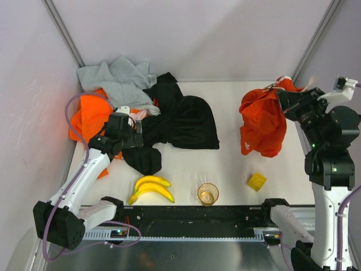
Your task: Pick out a specific cloth from the pile
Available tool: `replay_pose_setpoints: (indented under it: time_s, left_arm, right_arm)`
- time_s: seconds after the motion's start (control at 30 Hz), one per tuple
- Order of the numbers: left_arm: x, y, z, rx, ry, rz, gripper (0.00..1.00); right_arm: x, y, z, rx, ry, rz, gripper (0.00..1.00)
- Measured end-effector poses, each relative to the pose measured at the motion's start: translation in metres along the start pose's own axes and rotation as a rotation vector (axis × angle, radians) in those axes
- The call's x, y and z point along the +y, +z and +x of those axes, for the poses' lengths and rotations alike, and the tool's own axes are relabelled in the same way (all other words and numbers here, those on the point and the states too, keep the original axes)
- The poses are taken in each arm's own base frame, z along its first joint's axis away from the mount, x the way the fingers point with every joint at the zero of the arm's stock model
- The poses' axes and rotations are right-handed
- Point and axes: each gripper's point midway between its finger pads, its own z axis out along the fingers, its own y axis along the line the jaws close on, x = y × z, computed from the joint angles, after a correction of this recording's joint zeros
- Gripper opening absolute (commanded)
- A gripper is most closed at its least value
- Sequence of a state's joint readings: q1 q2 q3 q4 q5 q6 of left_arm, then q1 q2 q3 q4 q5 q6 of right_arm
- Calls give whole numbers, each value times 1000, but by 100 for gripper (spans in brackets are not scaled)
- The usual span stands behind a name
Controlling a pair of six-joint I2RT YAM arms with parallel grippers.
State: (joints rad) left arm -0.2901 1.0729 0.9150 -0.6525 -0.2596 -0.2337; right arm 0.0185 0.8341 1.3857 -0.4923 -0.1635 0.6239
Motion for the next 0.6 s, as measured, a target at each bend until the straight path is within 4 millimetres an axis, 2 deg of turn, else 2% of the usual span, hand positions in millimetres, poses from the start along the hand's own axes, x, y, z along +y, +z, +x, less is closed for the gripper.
replay_pose_setpoints:
  time_s: [0.13, 0.23, 0.6]
  left_arm:
    - [0, 0, 0, -2, 1, 1, 100]
    - [0, -1, 0, -5, 2, 1, 100]
    - [0, -2, -4, -25, 0, 6, 100]
  right_arm:
    - [-12, -10, -9, -36, -23, 49, 0]
    - [-17, -9, -10, -38, -32, 67, 0]
    - [-48, 16, 3, 31, -44, 153, 0]
